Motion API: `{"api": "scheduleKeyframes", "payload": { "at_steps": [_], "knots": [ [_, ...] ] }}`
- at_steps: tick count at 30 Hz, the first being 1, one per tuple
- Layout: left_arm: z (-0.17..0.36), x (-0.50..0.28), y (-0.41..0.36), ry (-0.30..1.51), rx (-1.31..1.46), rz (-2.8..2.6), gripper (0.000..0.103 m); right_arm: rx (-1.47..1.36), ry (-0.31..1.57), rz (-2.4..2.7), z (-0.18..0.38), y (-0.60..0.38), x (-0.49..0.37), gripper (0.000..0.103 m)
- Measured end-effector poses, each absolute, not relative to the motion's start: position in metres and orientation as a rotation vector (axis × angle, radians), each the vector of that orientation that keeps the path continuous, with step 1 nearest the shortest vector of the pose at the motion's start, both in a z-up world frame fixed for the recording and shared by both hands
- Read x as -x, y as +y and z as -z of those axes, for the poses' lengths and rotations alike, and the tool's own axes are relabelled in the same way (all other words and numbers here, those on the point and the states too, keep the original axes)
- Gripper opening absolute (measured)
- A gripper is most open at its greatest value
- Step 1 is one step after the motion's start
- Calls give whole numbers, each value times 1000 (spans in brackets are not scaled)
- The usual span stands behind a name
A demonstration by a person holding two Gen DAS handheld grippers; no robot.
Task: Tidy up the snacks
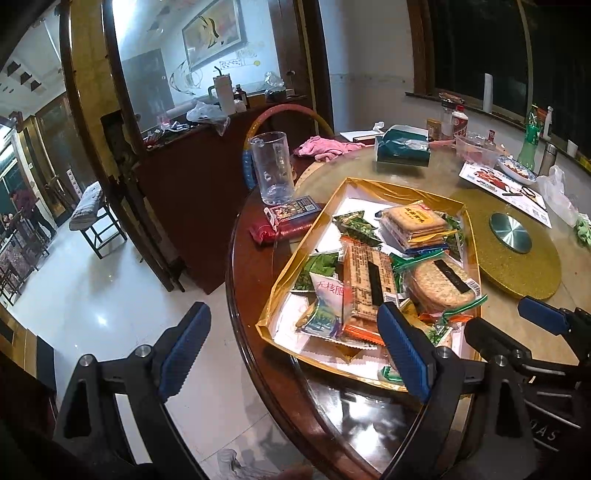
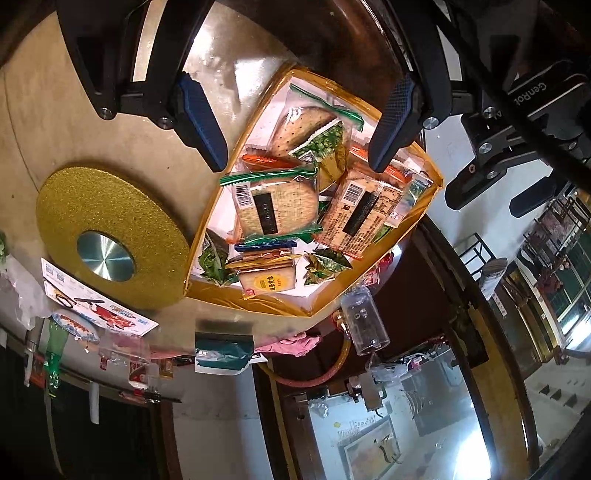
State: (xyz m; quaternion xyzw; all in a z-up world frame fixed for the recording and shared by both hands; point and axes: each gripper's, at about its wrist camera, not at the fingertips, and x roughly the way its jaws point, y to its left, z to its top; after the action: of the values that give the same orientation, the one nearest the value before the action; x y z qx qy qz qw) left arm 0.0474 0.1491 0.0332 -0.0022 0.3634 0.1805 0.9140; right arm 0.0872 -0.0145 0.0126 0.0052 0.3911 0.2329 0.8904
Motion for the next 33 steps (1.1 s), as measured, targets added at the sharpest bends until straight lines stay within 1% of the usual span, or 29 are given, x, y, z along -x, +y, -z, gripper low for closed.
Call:
{"api": "scheduleKeyframes", "payload": {
  "at_steps": [22, 33],
  "knots": [
    [-21, -52, 158, 776, -32, -394, 92, -20, 840, -473, -5, -7, -94, 79],
    [-13, -56, 168, 808, -1, -386, 91, -22, 855, -468, -1, -7, -97, 79]
  ]
}}
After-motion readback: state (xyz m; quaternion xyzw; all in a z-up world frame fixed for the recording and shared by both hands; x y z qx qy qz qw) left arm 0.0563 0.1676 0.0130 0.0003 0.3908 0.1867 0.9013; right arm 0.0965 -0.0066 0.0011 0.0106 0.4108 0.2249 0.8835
